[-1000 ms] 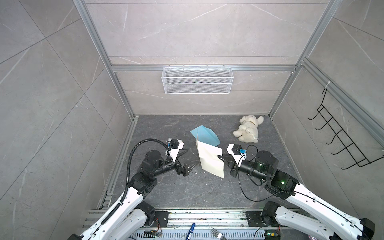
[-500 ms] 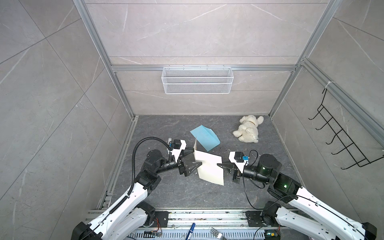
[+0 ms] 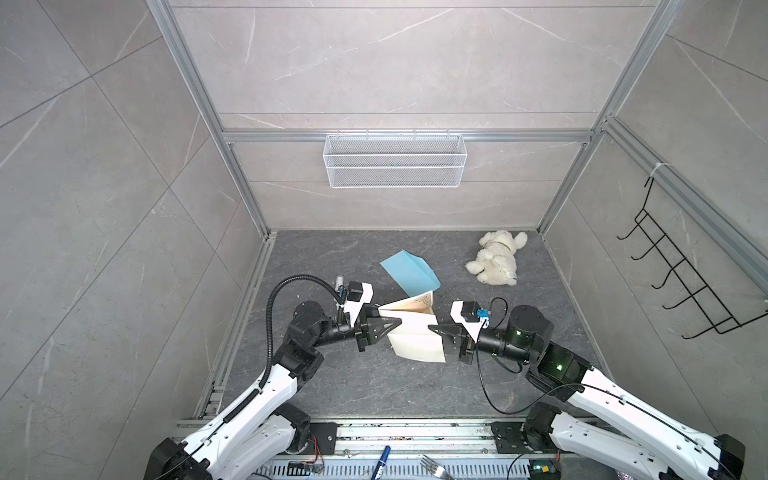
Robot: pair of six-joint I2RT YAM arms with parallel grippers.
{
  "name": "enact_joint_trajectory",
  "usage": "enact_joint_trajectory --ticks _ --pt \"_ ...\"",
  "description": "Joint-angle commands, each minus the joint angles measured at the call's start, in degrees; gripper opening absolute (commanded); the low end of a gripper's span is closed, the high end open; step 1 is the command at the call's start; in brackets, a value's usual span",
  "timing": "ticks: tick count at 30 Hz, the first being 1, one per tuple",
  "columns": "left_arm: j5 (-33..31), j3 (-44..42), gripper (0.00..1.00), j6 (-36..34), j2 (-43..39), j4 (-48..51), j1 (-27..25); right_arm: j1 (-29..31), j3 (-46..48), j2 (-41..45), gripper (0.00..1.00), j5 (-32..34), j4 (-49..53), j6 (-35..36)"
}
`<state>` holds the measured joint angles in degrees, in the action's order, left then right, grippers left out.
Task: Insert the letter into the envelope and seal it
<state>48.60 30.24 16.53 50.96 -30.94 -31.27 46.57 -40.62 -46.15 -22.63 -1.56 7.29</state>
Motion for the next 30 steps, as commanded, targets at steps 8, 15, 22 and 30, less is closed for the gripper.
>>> enact_joint_trajectory --ticks 8,15,22,30 --pt "0.3 -0.1 0.0 -1.7 -0.3 -3.9 -0.2 -0.2 0.8 0.6 0.09 5.5 0.1 0.5" --pt "0.2 1.0 0.0 -8.6 -1.9 5.8 -0.3 -0.2 -6.8 4.2 0.7 15.4 17.0 5.9" --pt "2.5 2.3 0.0 -17.5 -3.0 13.4 -0.3 -0.2 -16.1 0.5 0.96 6.9 28.2 10.0" --pt "5.2 4.6 0.0 -24.1 -2.3 20.0 -0.4 0.0 -24.3 -12.1 0.92 -2.7 31.4 12.1"
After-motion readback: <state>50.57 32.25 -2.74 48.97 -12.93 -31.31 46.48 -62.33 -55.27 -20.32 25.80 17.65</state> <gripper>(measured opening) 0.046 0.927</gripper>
